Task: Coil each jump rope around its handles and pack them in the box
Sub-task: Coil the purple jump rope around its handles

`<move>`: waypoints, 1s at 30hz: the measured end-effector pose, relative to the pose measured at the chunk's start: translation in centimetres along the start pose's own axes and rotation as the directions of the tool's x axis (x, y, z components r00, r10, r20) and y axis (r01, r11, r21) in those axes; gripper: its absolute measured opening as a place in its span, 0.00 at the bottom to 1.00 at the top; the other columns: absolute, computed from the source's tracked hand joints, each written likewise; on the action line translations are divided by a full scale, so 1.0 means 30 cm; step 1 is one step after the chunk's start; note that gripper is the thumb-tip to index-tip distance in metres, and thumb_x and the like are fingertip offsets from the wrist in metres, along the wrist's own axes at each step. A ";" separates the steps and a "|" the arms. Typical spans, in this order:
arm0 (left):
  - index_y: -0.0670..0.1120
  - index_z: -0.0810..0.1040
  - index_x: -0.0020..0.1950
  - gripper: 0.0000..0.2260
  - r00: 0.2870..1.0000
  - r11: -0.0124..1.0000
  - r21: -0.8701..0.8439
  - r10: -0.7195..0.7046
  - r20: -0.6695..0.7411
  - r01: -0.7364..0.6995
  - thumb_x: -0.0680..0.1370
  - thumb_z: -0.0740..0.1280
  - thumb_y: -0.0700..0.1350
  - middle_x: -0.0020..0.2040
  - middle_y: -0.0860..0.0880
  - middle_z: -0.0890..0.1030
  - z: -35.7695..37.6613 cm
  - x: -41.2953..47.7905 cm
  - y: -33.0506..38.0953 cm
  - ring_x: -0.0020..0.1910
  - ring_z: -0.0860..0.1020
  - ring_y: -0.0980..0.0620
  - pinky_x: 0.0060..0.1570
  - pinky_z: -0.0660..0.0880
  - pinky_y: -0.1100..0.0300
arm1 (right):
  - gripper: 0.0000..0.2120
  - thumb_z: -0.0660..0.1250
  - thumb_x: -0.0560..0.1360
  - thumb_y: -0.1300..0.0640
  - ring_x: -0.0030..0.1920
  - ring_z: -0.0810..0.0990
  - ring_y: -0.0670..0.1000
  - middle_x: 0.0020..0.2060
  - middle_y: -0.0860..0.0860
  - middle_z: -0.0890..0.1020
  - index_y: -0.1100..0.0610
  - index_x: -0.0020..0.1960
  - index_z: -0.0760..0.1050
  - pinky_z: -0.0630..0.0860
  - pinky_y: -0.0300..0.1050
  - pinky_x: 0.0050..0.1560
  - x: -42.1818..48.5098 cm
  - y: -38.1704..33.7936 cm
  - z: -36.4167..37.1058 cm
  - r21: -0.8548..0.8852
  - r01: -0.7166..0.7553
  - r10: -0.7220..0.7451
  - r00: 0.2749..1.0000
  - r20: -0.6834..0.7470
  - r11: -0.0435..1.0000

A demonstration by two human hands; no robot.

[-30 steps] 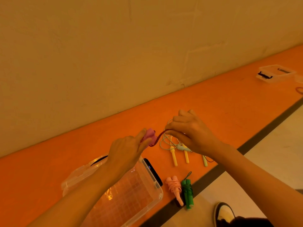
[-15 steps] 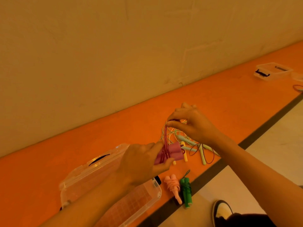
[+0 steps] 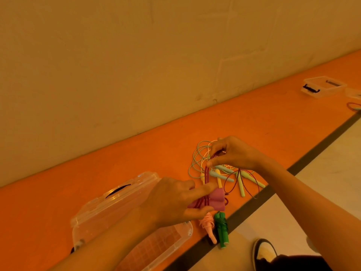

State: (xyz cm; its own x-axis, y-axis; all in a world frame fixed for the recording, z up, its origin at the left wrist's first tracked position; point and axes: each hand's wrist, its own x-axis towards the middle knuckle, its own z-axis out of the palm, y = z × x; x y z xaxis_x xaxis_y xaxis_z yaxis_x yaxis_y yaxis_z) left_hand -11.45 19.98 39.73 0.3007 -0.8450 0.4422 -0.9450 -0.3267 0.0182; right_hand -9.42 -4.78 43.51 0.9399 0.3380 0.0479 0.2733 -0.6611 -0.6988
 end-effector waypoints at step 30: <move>0.71 0.68 0.70 0.22 0.863 0.752 -0.593 -0.472 -0.178 0.289 0.76 0.63 0.69 0.38 0.52 0.83 -0.062 -0.011 -0.083 0.29 0.78 0.52 0.30 0.79 0.55 | 0.07 0.67 0.79 0.54 0.33 0.72 0.40 0.36 0.44 0.78 0.54 0.49 0.83 0.66 0.37 0.35 -0.039 0.175 -0.015 0.179 -0.282 0.324 0.900 -0.291 0.943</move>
State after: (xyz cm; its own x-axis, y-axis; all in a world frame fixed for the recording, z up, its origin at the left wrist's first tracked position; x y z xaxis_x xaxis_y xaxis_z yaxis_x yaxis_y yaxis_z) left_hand -9.45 21.87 41.19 0.6826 -0.4999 0.5330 -0.7002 -0.2386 0.6729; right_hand -9.00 -8.95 40.10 0.9942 -0.1049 0.0239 -0.0438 -0.5981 -0.8002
